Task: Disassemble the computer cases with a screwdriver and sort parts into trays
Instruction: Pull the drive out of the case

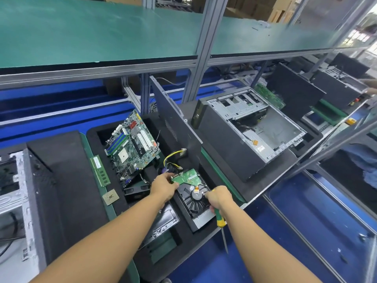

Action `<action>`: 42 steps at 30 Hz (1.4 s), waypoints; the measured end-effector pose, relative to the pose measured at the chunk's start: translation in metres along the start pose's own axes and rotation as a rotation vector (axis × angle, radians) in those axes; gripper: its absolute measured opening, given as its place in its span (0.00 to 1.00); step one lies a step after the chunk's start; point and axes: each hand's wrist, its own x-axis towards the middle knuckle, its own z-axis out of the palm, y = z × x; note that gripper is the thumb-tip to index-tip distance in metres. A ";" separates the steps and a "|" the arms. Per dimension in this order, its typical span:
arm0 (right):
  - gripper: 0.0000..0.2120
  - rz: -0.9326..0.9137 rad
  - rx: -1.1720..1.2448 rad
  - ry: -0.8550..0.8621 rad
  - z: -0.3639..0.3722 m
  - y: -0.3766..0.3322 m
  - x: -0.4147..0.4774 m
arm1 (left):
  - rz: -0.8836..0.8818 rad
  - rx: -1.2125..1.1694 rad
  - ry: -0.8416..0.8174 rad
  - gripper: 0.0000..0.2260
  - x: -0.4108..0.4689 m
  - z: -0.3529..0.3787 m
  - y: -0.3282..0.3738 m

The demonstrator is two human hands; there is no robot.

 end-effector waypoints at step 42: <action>0.10 -1.478 0.030 -0.088 0.170 -0.225 -0.298 | 0.178 0.012 0.411 0.06 -0.180 -0.370 -0.135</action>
